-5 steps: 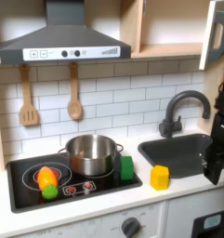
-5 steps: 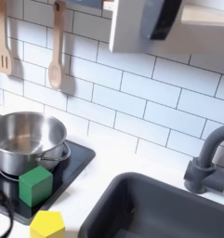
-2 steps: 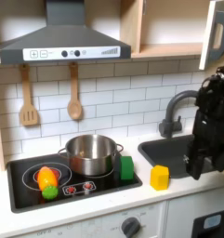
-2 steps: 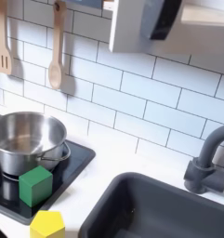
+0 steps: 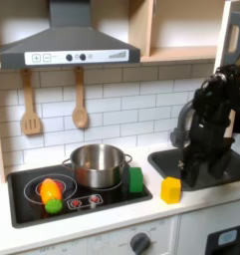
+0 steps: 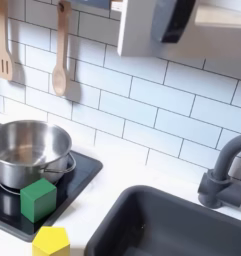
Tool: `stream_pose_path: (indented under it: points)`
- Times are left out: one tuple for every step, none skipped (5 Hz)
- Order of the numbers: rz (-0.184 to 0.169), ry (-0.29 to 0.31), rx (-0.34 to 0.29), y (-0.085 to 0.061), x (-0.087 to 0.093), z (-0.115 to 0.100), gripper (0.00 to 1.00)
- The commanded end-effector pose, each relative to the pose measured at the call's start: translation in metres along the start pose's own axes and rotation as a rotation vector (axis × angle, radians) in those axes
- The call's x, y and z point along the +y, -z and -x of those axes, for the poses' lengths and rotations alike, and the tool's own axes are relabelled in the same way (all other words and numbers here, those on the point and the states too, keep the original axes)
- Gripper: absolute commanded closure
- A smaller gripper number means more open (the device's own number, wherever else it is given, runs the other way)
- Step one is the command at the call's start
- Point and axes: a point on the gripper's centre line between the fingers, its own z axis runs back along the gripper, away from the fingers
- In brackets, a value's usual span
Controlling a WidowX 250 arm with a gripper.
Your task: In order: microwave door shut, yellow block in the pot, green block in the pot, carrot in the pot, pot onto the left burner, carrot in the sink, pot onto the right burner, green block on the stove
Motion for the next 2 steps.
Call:
stream_pose_path:
  points:
    - [-0.017,-0.02,-0.055,-0.0082,0.0139,-0.0229,0.0]
    - [-0.028,-0.028,-0.075,-0.0117,0.0187,-0.0316,0.4]
